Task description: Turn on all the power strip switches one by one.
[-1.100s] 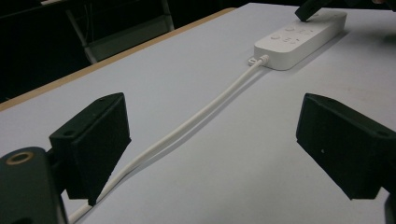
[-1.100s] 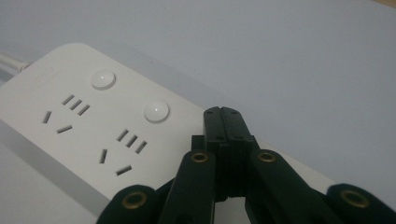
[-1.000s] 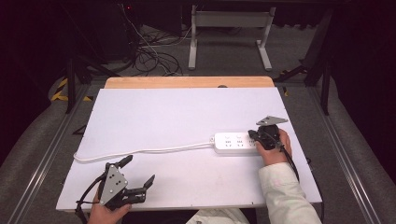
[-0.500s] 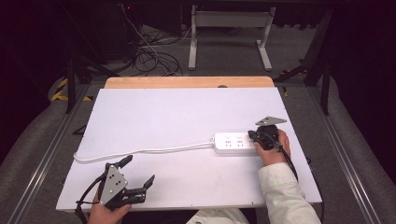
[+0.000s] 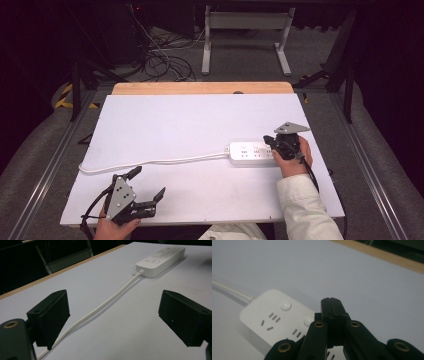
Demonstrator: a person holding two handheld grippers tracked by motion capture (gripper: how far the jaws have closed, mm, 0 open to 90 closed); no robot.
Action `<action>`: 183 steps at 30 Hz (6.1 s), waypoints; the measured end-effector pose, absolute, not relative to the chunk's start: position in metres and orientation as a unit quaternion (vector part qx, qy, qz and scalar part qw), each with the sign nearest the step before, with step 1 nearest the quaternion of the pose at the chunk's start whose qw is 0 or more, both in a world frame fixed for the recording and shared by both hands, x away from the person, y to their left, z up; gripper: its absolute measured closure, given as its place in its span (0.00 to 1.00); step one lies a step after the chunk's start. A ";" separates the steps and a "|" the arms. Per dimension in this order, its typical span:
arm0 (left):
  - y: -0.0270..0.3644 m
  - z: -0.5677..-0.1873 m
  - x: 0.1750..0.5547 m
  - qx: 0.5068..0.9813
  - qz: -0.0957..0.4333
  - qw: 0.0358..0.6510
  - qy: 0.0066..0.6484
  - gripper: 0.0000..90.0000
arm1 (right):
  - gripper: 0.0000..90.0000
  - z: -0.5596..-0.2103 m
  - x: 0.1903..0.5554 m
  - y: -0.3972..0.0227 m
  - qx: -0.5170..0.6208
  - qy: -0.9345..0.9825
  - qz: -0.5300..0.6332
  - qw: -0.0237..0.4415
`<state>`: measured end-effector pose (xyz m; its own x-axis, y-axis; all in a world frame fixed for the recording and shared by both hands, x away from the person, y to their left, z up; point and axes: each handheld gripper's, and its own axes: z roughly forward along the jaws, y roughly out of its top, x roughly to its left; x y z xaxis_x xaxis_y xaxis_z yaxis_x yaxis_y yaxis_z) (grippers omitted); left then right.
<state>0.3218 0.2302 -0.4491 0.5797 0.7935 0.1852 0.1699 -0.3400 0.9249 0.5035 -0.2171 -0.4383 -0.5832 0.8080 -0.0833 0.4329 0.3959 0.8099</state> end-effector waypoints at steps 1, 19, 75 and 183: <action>0.230 -0.449 0.322 0.750 0.327 0.476 0.321 0.11 | 1.00 -0.438 0.504 -0.217 0.388 0.800 0.389 0.241; 0.230 -0.449 0.322 0.749 0.328 0.477 0.322 0.11 | 1.00 -0.430 0.495 -0.220 0.387 0.789 0.406 0.251; 0.230 -0.449 0.321 0.751 0.328 0.476 0.321 0.11 | 1.00 -0.459 0.506 -0.256 0.436 0.795 0.332 0.261; 0.239 -0.447 0.319 0.747 0.309 0.490 0.326 0.09 | 0.09 -0.455 0.396 -0.204 0.241 0.781 0.556 0.152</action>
<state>0.3191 0.2392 -0.4468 0.5967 0.7897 0.1425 0.1836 -0.3072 0.9338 0.3962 -0.2036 -0.4547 -0.8374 0.5458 0.0307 0.2080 0.2662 0.9412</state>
